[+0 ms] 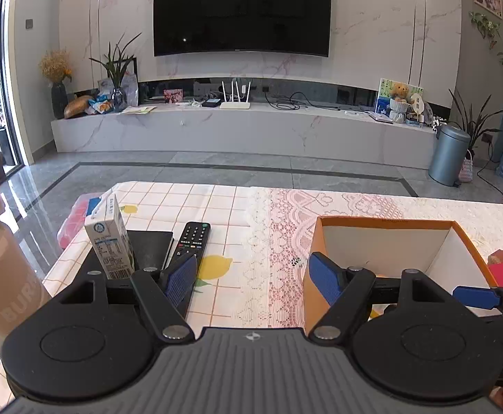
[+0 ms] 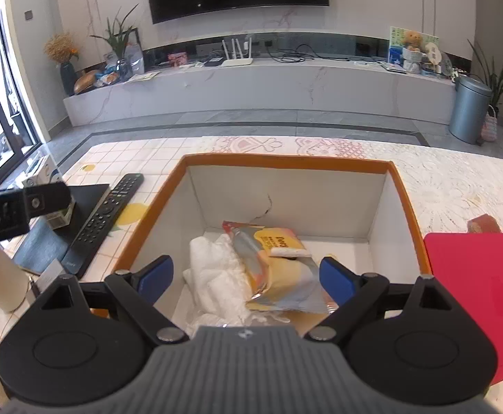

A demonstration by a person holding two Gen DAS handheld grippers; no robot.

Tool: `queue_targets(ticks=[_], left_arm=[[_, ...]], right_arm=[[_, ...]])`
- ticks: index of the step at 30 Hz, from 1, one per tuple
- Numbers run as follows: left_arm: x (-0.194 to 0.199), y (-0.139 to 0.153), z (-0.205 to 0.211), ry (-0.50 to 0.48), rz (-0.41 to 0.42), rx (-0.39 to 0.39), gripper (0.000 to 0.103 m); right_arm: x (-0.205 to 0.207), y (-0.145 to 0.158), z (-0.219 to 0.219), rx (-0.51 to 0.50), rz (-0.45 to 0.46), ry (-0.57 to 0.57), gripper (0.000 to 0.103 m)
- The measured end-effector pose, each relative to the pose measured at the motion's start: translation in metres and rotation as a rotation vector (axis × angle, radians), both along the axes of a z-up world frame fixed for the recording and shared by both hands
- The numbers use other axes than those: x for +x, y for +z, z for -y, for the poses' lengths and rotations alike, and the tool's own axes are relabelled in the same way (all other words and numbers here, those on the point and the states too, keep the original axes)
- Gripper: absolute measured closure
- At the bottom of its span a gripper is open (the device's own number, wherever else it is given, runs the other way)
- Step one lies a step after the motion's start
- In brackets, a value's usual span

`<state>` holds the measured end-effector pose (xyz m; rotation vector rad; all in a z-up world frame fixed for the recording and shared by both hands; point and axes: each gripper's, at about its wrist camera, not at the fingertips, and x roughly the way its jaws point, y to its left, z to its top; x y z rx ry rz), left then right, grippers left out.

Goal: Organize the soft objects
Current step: 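Move both tools back from the box toward the brown sponge and plush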

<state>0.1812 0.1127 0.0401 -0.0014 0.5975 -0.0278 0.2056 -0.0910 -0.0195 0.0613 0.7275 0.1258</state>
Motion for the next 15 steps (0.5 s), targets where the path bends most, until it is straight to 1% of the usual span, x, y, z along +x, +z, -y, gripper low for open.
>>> queue_targets(ticks=[7, 10, 12, 14, 15], left_arm=[[-0.005, 0.009, 0.003, 0.019, 0.022, 0.002, 0.016], [-0.011, 0.014, 0.006, 0.023, 0.027, 0.008, 0.016], [-0.014, 0.020, 0.009, 0.066, 0.016, 0.015, 0.018], [-0.020, 0.028, 0.012, 0.120, 0.025, -0.005, 0.020], [-0.024, 0.034, 0.015, 0.120, 0.035, -0.016, 0.020]], right_arm=[[-0.010, 0.019, 0.001, 0.005, 0.043, 0.022, 0.013], [-0.017, 0.031, 0.007, 0.024, 0.065, 0.015, 0.013], [-0.024, 0.043, 0.015, 0.053, 0.098, -0.007, 0.013], [-0.032, 0.055, 0.026, 0.081, 0.129, -0.024, 0.013], [-0.035, 0.063, 0.032, 0.089, 0.142, -0.031, 0.013]])
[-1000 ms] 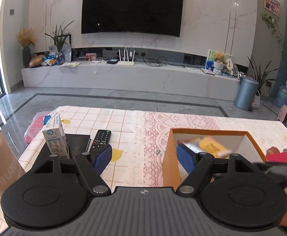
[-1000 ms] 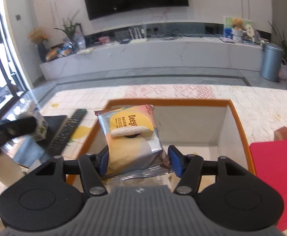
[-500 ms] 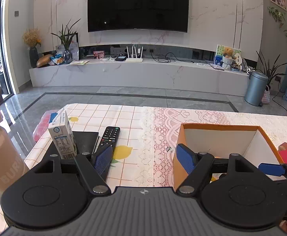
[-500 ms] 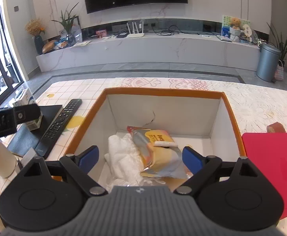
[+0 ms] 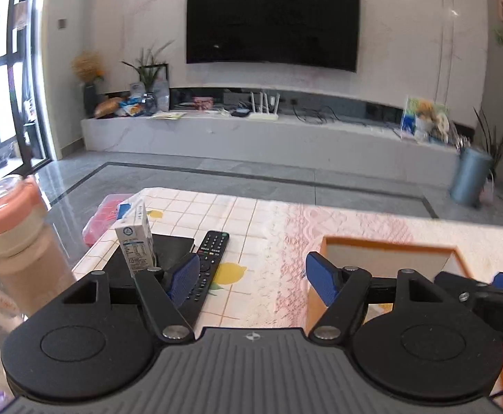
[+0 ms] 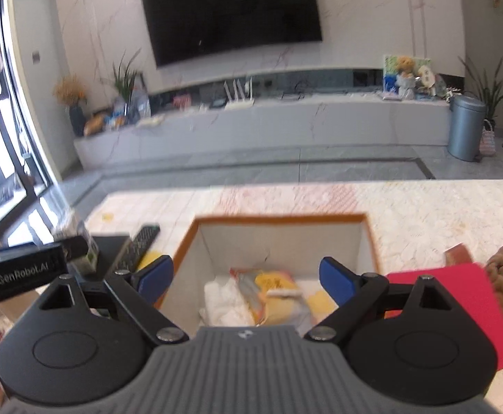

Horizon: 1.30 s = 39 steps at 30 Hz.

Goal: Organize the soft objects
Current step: 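Move both tools back from the box toward the brown sponge and plush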

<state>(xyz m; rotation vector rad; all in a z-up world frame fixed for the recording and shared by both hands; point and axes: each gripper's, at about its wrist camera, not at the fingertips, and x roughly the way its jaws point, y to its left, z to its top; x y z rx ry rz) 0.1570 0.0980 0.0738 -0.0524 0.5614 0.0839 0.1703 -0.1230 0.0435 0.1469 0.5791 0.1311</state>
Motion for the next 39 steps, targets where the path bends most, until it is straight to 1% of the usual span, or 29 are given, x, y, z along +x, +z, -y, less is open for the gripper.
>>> queue_targets(ticks=[3, 8, 13, 15, 17, 19, 22, 25, 29, 34, 37, 39], left_arm=[[-0.013, 0.016, 0.009, -0.022, 0.034, -0.015, 0.020], [-0.029, 0.041, 0.034, -0.038, 0.054, -0.011, 0.020], [-0.043, 0.060, 0.071, -0.072, 0.083, 0.029, 0.020], [-0.047, 0.065, 0.089, -0.093, 0.079, 0.042, 0.020], [-0.050, 0.069, 0.107, -0.145, 0.073, 0.031, 0.020], [-0.055, 0.074, 0.128, -0.195, 0.088, 0.025, 0.020], [-0.061, 0.077, 0.158, -0.240, 0.111, 0.032, 0.020], [-0.062, 0.076, 0.183, -0.284, 0.113, 0.010, 0.020], [-0.063, 0.066, 0.209, -0.326, 0.102, -0.002, 0.020], [-0.057, 0.046, 0.233, -0.340, 0.059, 0.025, 0.020], [-0.058, 0.034, 0.249, -0.379, 0.031, 0.060, 0.020], [-0.057, 0.026, 0.258, -0.387, 0.014, 0.090, 0.020]], right_arm=[[-0.014, 0.021, 0.019, 0.006, 0.046, -0.026, 0.013], [-0.046, 0.050, 0.061, 0.023, 0.125, -0.092, 0.013], [-0.079, 0.074, 0.115, 0.051, 0.187, -0.188, 0.013], [-0.090, 0.080, 0.135, 0.058, 0.189, -0.216, 0.012], [-0.096, 0.084, 0.153, 0.048, 0.163, -0.224, 0.012], [-0.102, 0.088, 0.167, 0.018, 0.167, -0.214, 0.012], [-0.114, 0.094, 0.188, -0.028, 0.174, -0.220, 0.012], [-0.126, 0.099, 0.209, -0.041, 0.186, -0.229, 0.012], [-0.137, 0.098, 0.235, -0.068, 0.186, -0.246, 0.012], [-0.141, 0.089, 0.270, -0.088, 0.168, -0.300, 0.012], [-0.136, 0.077, 0.291, -0.062, 0.144, -0.331, 0.012], [-0.129, 0.068, 0.303, -0.045, 0.121, -0.349, 0.012]])
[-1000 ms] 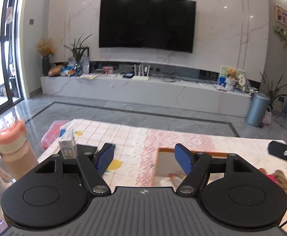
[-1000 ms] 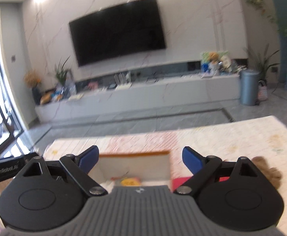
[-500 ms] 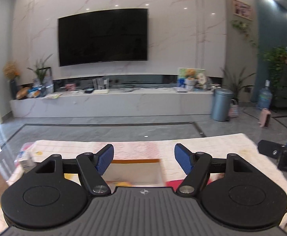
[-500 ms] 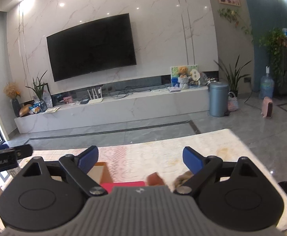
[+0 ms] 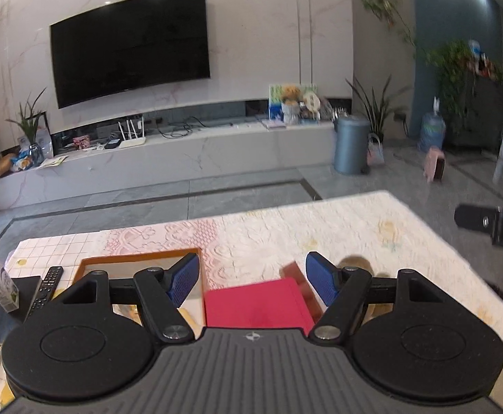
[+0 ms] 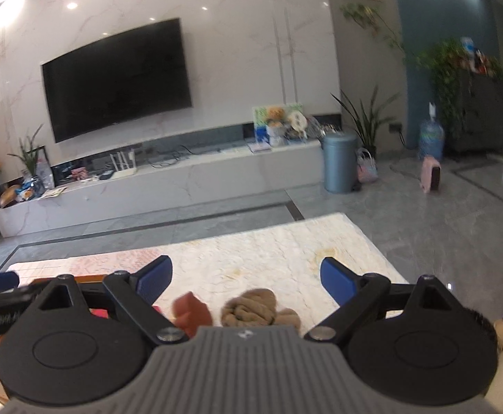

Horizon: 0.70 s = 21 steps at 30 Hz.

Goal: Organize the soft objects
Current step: 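Move both tools back from the box toward the brown sponge and plush, then reach the left tool to the brown foam sponge and close on it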

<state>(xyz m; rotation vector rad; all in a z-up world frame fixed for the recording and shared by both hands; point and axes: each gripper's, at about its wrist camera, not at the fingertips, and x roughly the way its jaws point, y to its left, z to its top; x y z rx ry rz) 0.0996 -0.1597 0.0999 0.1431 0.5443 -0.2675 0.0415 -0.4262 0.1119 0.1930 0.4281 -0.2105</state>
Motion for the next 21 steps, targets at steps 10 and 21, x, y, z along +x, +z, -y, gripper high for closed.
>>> queue_targets(ticks=[10, 21], left_arm=[[-0.007, -0.044, 0.057, -0.047, 0.046, 0.065, 0.020], [-0.033, -0.137, 0.122, -0.164, -0.043, -0.055, 0.021]], right_arm=[[0.051, -0.072, 0.033, 0.100, -0.057, -0.049, 0.012], [0.050, -0.140, 0.098, 0.243, -0.178, -0.213, 0.012]])
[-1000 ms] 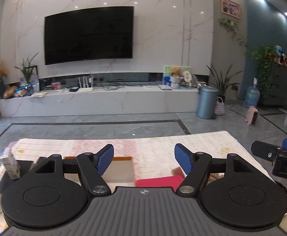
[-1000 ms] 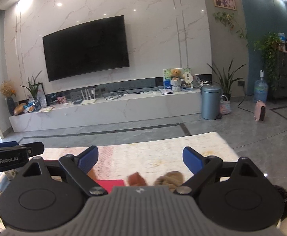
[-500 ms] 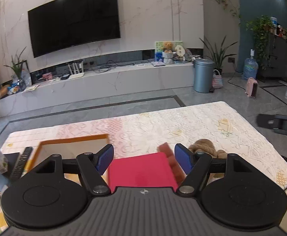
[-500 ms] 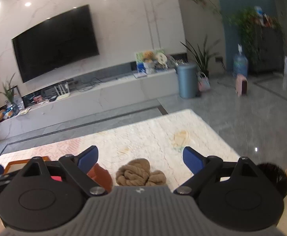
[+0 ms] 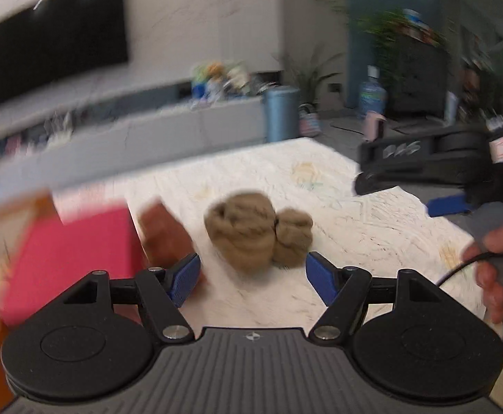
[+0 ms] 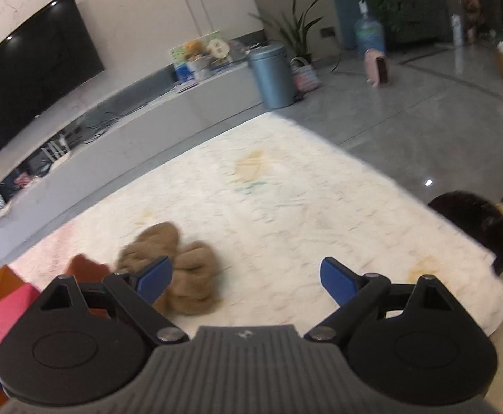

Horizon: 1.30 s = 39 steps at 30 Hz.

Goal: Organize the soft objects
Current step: 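Reach the left tool to the brown foam sponge and close on it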

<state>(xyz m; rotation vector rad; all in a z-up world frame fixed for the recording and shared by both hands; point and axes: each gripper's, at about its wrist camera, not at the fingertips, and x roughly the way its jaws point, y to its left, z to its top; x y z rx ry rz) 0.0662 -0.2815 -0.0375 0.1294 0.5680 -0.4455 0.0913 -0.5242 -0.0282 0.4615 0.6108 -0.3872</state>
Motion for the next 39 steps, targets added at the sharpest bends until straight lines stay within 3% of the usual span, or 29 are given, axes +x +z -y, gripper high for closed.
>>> queue_targets(ticks=[2, 3, 6, 9, 11, 15, 21, 27, 39], left_arm=[[0.002, -0.016, 0.000, 0.118, -0.028, -0.097, 0.021], [0.005, -0.023, 0.002, 0.154, -0.047, -0.108, 0.021], [0.012, -0.044, 0.012, 0.266, -0.062, -0.092, 0.021], [0.017, -0.056, 0.023, 0.400, 0.013, -0.031, 0.021], [0.023, -0.060, 0.029, 0.476, 0.021, -0.007, 0.021], [0.031, -0.063, 0.029, 0.609, 0.051, -0.045, 0.026], [0.038, -0.071, 0.034, 0.690, 0.048, -0.058, 0.031], [0.047, -0.069, 0.029, 0.755, 0.036, -0.151, 0.033], [0.058, -0.072, 0.025, 0.781, -0.028, -0.211, 0.026]], right_arm=[[0.002, -0.001, 0.002, 0.006, -0.028, 0.022, 0.012], [0.003, 0.001, -0.002, -0.016, -0.042, 0.037, 0.012], [0.004, 0.008, -0.014, -0.113, -0.031, 0.070, 0.012], [0.005, 0.001, -0.017, -0.095, -0.039, 0.083, 0.012], [0.008, -0.007, -0.019, -0.088, -0.061, 0.106, 0.012], [0.009, -0.019, -0.015, -0.077, -0.106, 0.091, 0.012], [-0.008, -0.019, 0.004, 0.010, -0.036, 0.004, 0.012], [-0.013, -0.027, 0.007, 0.029, -0.035, 0.049, 0.012], [-0.018, -0.061, 0.030, 0.151, -0.039, 0.084, 0.012]])
